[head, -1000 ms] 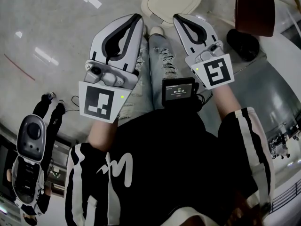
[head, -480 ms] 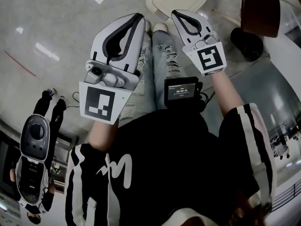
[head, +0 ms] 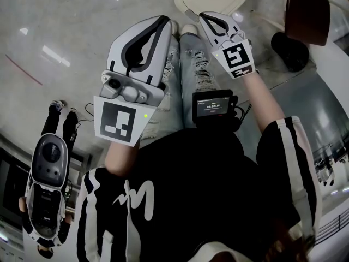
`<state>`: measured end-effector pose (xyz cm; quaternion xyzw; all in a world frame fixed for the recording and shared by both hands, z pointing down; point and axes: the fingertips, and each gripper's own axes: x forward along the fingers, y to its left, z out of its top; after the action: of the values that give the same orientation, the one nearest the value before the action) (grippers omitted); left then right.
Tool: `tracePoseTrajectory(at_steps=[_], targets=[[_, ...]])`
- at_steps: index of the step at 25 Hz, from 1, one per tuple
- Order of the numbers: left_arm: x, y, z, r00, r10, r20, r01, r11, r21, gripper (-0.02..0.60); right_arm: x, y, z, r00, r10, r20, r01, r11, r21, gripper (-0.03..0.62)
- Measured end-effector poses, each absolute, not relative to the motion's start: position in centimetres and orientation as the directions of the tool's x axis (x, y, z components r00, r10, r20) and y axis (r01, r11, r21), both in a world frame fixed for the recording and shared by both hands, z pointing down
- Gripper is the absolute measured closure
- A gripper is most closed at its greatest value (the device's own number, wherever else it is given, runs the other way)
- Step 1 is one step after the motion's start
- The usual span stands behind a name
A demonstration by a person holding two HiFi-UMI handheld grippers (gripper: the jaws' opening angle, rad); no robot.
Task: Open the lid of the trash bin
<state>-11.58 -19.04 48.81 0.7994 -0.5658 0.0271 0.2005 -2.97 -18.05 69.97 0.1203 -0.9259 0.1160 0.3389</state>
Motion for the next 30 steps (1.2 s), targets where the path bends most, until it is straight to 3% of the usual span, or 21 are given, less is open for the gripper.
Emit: tracePoseTrajectory(at_steps=[12,30], targets=[[-11.1,-19.7,49.3,0.386,-0.880,0.278,-0.904,-0.301,0.303,0.574,-1.4,-17.5,75.0,-0.665,-0.119,0.737,-0.308,0.943,-0.126,0.591],[-10.4,-20.5,48.8,0.396,-0.869,0.298,-0.904,-0.310,0.296,0.575,0.0,-16.1,80.7,-0.528,-0.013,0.849,-0.211,0.970,-0.116,0.591]])
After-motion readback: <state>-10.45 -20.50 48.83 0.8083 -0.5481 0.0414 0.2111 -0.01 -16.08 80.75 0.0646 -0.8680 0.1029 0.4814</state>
